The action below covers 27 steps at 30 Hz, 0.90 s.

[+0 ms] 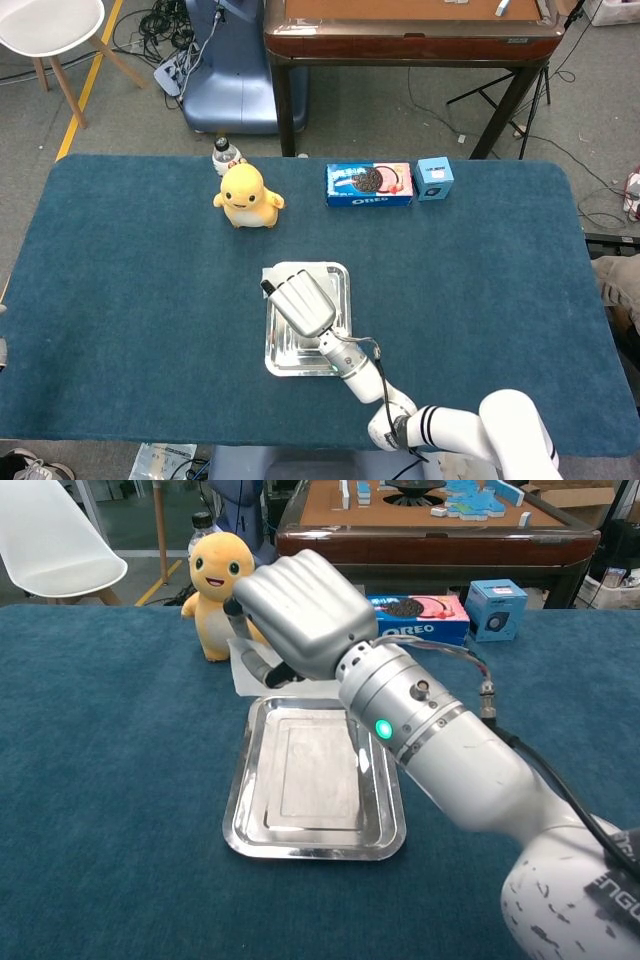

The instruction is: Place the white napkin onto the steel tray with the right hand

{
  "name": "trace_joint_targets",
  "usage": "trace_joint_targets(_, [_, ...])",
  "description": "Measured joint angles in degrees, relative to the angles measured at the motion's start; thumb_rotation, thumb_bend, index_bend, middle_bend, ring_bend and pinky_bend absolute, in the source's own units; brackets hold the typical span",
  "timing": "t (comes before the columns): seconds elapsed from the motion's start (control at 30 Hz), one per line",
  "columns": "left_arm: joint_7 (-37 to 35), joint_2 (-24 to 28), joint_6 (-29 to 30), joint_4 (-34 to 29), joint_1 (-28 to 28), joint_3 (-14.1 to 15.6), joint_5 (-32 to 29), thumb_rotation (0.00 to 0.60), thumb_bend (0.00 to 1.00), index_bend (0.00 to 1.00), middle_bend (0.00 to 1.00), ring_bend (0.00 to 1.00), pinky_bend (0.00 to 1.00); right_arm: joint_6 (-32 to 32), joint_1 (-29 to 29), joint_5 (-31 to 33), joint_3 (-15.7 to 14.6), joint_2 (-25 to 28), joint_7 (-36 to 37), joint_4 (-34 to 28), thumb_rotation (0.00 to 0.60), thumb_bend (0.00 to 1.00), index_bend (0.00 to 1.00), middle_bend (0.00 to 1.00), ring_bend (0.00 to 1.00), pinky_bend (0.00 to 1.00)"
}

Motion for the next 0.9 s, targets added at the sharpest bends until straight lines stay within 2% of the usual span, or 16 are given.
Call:
trace_joint_targets(0.47, [0.31,0.15,-0.19,-0.29,0.00,0.11,0.10,0.600,0.48,0.32,0.28,0.22,0.36,-1.17,-3.30,2.97,-1.58,1.93,-6.80,-8.29,0.600,0.45,0.62,1.00,1.00,1.00])
trace_joint_targets(0.9, [0.25,0.20,-0.32,-0.35,-0.02,0.19,0.22,0.600,0.48,0.33,0.28,0.22,0.36,-2.35,-4.50,4.04,-2.42,1.84,-6.43,-8.99,0.600,0.45,0.62,1.00,1.00,1.00])
